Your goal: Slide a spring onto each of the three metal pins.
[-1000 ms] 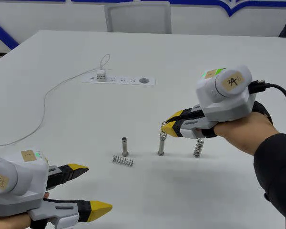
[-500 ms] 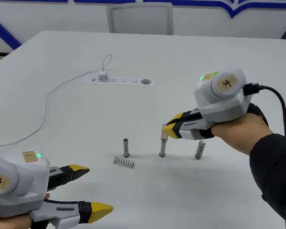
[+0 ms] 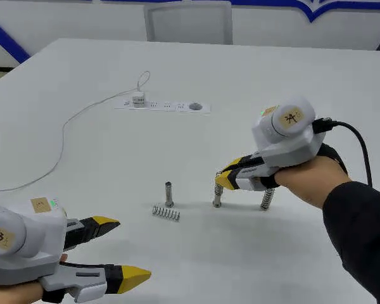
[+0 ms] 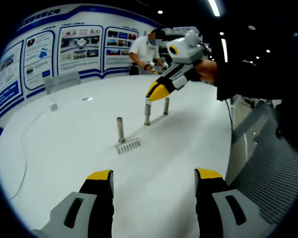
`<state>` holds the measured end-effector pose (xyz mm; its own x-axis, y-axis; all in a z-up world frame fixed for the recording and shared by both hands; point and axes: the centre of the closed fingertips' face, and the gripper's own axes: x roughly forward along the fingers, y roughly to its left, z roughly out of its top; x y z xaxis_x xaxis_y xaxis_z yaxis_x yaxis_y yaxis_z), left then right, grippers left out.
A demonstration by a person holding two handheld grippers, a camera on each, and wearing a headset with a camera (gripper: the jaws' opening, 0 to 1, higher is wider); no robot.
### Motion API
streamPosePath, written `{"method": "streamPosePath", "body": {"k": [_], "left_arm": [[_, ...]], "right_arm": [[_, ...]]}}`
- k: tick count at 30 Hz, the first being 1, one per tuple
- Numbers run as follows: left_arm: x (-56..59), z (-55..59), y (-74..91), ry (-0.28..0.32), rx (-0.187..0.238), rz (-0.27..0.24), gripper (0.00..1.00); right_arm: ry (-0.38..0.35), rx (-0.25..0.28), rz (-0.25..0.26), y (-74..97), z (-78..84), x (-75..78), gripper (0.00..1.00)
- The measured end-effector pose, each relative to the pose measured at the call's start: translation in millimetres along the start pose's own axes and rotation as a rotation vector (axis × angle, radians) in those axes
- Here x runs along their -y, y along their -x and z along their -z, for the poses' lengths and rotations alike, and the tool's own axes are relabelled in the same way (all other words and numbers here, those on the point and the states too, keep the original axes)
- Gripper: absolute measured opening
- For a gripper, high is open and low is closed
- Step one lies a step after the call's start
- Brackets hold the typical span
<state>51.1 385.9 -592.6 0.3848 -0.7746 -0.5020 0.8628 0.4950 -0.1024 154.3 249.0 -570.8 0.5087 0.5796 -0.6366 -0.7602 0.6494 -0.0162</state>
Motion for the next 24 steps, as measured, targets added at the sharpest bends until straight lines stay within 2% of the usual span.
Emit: {"method": "streamPosePath", "body": {"k": [14, 24], "left_arm": [[-1.4, 0.7, 0.5, 0.003, -0.001, -0.004, 0.67], [-0.7, 0.5, 0.4, 0.003, -0.003, -0.004, 0.67]], "right_arm": [[-0.032, -0.046, -0.007, -15.9, 22.2, -0.1, 0.12], [-0.039, -0.066, -0.008, -17.0, 32.8, -2.0, 0.11]]}}
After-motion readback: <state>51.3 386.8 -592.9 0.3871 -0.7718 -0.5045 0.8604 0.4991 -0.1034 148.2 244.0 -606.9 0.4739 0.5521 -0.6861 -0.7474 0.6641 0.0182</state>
